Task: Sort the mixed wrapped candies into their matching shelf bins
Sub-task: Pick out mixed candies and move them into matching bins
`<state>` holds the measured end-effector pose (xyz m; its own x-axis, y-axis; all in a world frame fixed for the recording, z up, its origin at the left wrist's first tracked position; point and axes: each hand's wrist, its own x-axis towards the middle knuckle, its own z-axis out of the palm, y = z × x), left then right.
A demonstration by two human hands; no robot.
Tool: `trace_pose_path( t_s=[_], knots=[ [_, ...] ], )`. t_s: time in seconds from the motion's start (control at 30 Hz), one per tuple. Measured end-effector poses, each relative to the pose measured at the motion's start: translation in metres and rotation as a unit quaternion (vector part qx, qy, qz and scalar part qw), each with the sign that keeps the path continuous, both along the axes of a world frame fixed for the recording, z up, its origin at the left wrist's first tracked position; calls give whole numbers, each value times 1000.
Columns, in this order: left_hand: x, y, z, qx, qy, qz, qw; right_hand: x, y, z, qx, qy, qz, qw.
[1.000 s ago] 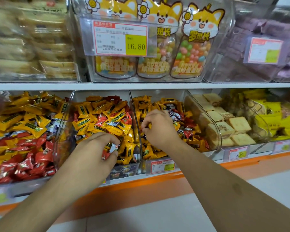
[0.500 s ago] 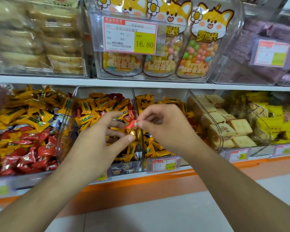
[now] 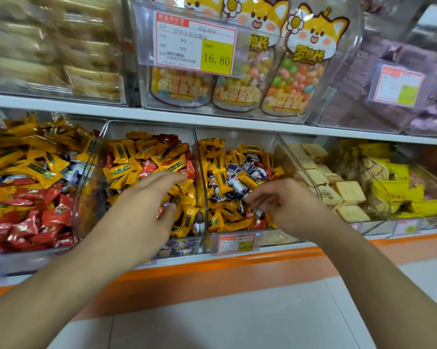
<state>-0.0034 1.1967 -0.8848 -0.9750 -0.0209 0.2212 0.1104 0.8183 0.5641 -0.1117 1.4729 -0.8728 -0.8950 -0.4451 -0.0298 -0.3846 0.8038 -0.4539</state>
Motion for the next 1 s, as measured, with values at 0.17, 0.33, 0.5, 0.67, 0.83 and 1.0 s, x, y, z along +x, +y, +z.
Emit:
trace_pose_path(
  t_s=[0.17,0.33,0.5,0.67,0.83,1.0],
  knots=[
    [7,20,-7,-3,-40,-119,992,-1,5,-3,88,-53,28,994],
    [8,19,-8,-2,-54,-123,991,-6,1,-9,101,-27,52,993],
    [6,17,-10,8,-27,-120,992,-8,5,-9,26,6,-29,999],
    [2,16,-7,33,18,-59,998,1,-6,8,-74,55,-73,993],
    [2,15,4,214,-2,-20,977,36,-59,18,-215,-25,19,976],
    [2,6,5,276,12,32,961,50,-83,16,-264,-79,42,960]
  ],
)
